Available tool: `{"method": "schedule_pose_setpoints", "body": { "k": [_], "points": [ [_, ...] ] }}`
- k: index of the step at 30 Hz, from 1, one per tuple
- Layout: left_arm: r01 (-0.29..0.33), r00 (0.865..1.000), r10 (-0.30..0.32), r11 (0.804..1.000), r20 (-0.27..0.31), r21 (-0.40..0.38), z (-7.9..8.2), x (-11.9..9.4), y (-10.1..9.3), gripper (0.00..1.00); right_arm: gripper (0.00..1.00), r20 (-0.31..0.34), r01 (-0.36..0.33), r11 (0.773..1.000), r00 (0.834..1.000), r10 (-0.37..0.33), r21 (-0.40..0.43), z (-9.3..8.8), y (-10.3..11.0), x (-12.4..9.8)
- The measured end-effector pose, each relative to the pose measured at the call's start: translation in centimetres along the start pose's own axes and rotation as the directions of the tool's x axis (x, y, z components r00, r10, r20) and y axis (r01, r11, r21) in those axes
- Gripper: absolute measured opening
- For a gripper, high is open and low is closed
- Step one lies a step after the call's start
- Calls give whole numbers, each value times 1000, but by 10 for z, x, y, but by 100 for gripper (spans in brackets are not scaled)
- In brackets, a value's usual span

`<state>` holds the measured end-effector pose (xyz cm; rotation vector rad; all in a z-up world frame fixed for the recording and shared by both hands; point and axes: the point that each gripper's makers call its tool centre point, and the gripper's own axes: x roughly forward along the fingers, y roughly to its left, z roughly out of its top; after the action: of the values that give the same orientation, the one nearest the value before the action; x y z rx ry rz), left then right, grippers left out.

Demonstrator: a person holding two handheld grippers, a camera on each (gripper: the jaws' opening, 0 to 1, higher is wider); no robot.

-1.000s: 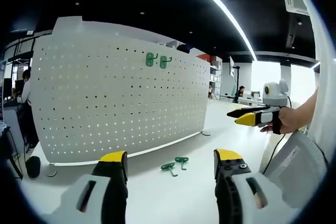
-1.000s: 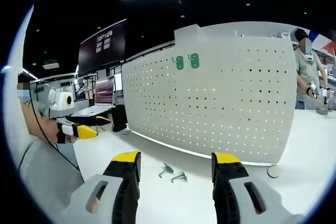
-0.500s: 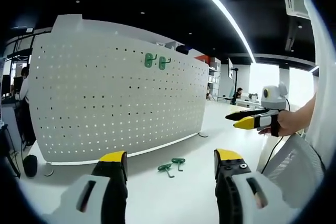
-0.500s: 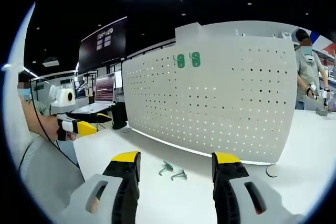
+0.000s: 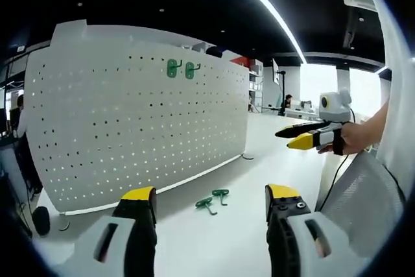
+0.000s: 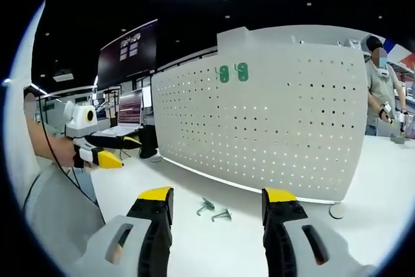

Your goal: Insert the hook assembly into the mounting plate slot until the hook locks in place.

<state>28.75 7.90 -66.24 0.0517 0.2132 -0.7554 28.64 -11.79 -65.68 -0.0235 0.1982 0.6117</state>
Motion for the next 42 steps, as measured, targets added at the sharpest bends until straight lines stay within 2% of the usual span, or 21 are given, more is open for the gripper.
{"method": "schedule_pose_setpoints", "body": {
  "k": [12,14,18,23,33,35,38,40,42],
  "points": [
    [78,994,-71,994,-87,71,-7,13,7,70,55,-55,-13,1000,998,13,-4,-11,4,2],
    [104,987,-90,989,-136,100,-15,15,8,70,55,-68,-14,1000,998,14,-3,-14,4,2],
    [133,981,-113,983,-161,123,-17,19,11,69,55,-96,-19,1000,995,18,-2,-20,4,3],
    [186,965,-147,968,-218,169,-24,23,13,68,55,-114,-28,1000,993,29,4,-24,6,3],
    [249,943,-189,947,-274,204,-22,34,21,68,54,-145,-38,999,989,39,13,-32,7,4],
    [272,934,-202,936,-294,223,-23,36,21,67,54,-145,-39,999,989,41,15,-32,8,4],
    [335,906,-213,890,-366,311,-31,40,21,63,53,-146,-39,999,988,41,14,-32,7,4],
    [350,899,-226,886,-376,304,-32,43,20,63,53,-146,-40,999,988,42,14,-32,7,4],
    [371,889,-235,873,-394,316,-32,47,21,63,53,-151,-42,999,988,44,13,-33,8,4]
  ]
}}
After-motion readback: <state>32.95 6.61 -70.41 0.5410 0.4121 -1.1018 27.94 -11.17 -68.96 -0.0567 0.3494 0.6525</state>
